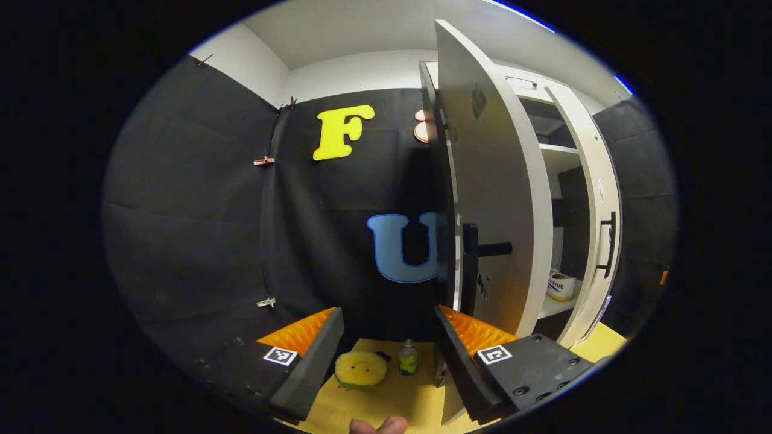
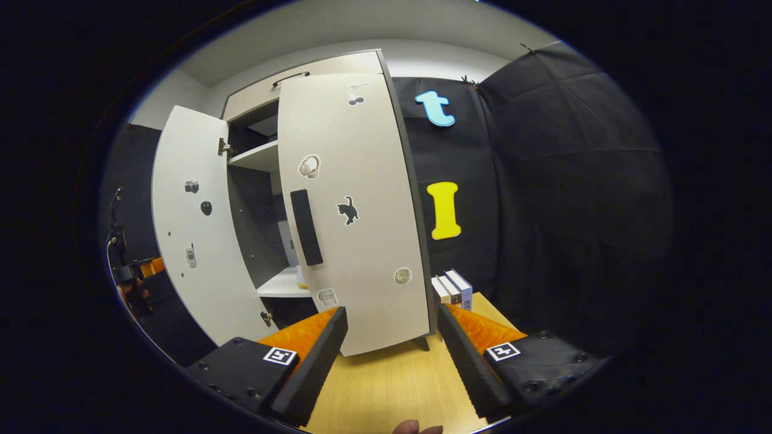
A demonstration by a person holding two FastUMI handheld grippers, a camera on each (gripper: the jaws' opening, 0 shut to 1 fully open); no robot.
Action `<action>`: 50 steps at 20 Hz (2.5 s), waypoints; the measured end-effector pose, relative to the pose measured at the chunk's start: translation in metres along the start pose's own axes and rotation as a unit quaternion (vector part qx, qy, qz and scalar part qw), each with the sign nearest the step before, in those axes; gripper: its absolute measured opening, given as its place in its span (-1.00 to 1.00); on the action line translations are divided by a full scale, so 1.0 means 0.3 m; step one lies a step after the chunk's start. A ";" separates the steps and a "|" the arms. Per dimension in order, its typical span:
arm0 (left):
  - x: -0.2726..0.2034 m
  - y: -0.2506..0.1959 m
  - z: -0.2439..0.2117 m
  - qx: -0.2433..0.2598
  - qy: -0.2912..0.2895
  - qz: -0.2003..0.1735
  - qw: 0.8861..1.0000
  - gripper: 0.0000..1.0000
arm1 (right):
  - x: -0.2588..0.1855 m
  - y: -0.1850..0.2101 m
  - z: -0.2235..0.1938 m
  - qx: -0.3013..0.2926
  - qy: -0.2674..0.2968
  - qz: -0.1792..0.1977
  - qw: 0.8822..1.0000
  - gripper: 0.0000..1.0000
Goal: Grab one shoe with the right hand and put it into the shoe cabinet, grab the other shoe with the left hand and put it into the shoe cabinet; then close the right door with the right hand and the left door with the left hand.
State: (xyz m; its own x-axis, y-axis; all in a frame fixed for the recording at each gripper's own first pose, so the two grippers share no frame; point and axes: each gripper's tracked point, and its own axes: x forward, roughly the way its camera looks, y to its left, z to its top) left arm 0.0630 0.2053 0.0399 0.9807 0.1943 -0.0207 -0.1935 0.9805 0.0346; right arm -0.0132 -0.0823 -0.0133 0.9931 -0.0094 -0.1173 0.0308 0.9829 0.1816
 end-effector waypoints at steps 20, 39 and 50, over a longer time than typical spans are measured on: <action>-0.033 -0.531 0.044 -0.024 -0.012 -0.120 0.992 0.83 | -0.007 -0.059 0.045 0.009 -0.003 -0.007 1.000 0.96; -0.222 -0.787 0.131 -0.002 -0.037 -0.151 0.988 0.84 | 0.013 -0.023 0.143 -0.007 -0.032 0.009 0.999 0.96; -0.246 -0.809 0.081 -0.002 -0.026 -0.138 0.990 0.85 | 0.022 0.110 0.181 -0.050 -0.052 0.051 0.996 0.96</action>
State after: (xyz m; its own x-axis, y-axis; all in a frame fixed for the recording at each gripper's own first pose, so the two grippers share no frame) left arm 0.0383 -0.0479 0.0573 0.9962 -0.0836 0.0226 0.0829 0.9961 0.0306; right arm 0.0004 -0.0600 0.0449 0.9969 0.0785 -0.0012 -0.0781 0.9930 0.0891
